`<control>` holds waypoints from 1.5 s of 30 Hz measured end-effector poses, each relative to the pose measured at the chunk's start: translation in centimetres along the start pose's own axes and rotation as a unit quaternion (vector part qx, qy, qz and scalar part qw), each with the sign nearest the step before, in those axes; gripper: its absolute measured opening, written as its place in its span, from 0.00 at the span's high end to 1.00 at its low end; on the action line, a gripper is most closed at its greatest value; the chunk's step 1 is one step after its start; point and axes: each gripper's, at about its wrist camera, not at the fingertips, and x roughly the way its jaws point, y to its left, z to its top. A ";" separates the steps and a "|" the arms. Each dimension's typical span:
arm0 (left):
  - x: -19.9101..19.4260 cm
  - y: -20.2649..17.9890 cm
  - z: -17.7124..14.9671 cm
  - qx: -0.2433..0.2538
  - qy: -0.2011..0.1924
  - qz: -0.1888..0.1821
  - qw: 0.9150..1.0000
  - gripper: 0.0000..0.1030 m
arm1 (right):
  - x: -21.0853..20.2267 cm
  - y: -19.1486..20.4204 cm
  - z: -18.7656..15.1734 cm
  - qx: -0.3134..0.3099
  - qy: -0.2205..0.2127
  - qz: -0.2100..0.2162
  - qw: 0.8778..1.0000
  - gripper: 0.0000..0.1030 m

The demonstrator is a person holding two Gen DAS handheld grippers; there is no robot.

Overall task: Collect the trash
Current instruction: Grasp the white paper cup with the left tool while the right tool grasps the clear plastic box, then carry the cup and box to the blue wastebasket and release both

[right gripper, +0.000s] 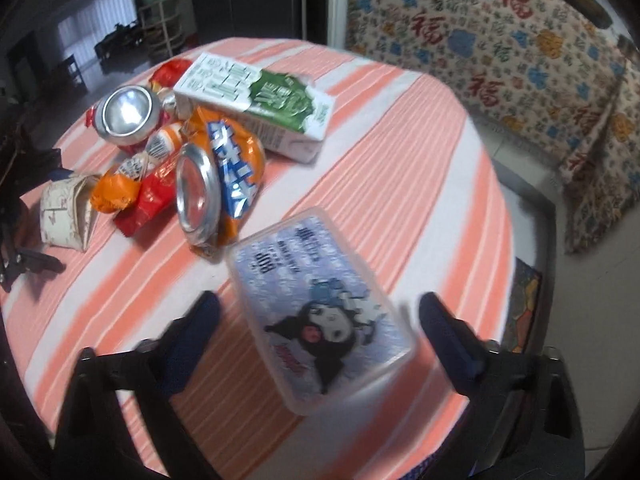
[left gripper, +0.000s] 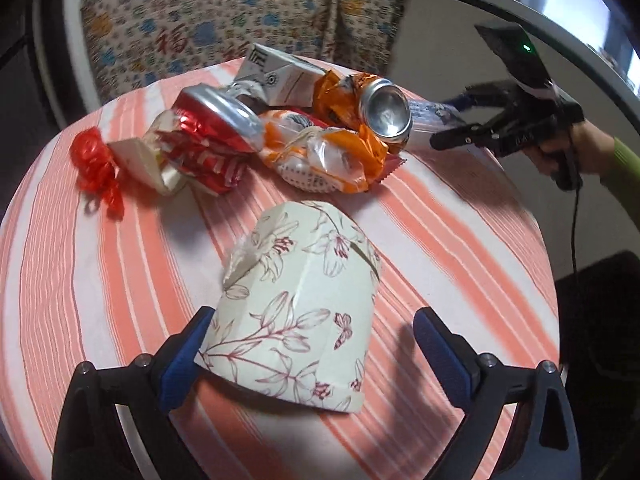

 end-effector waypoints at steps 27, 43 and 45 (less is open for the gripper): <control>-2.0 -3.0 2.3 0.015 0.036 0.073 0.997 0.53 | -3.3 5.8 -1.2 0.078 0.088 -0.037 0.992 0.37; 0.0 -3.9 2.1 0.030 0.048 0.094 0.994 0.38 | -4.6 7.4 -2.5 0.137 0.046 -0.005 0.989 0.37; -0.4 -3.7 2.1 0.016 0.038 0.085 0.995 0.45 | -5.0 7.0 -2.8 0.147 0.038 -0.004 0.988 0.37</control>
